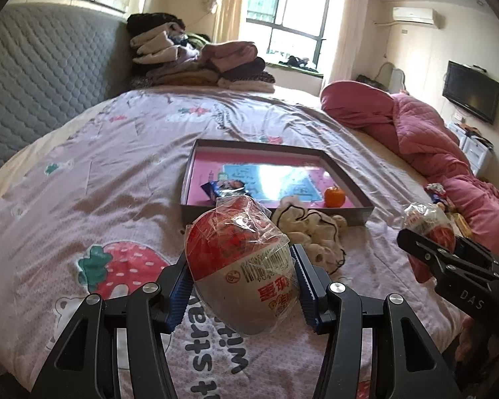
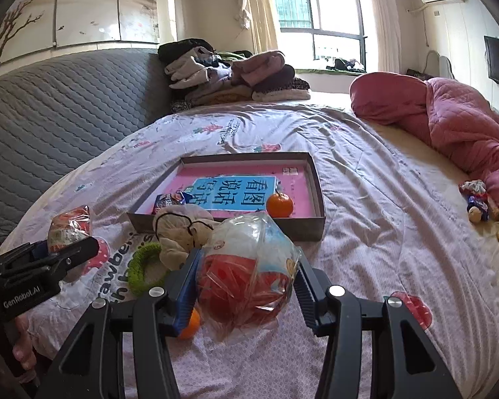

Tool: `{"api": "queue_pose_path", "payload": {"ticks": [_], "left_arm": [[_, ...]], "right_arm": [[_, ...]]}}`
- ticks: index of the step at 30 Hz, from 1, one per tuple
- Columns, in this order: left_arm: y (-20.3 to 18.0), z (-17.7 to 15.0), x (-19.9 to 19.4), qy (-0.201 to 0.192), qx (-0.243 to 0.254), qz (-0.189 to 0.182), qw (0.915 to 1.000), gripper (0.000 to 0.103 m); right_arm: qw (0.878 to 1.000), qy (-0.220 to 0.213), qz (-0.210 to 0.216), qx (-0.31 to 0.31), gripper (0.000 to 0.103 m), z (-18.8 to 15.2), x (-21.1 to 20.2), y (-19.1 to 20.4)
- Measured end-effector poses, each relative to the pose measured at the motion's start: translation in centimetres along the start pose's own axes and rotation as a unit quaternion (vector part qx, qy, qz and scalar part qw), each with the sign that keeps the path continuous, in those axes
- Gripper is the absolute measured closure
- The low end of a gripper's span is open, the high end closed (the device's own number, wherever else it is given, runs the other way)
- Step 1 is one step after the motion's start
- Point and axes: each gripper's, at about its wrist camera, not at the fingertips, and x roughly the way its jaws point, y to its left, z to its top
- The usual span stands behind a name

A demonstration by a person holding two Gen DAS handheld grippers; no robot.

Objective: Organize objects

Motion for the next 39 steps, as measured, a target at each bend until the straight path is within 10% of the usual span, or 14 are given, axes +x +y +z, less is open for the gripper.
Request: {"api": "queue_pose_path", "payload": {"ticks": [39], "left_arm": [[-2.9,4.2,-0.7,-0.051,0.041,0.004,0.9979,0.046]], "right_arm": [[0.998,-0.036,-0.014,-0.053,0.051,3.7,-0.5,0.8]]}}
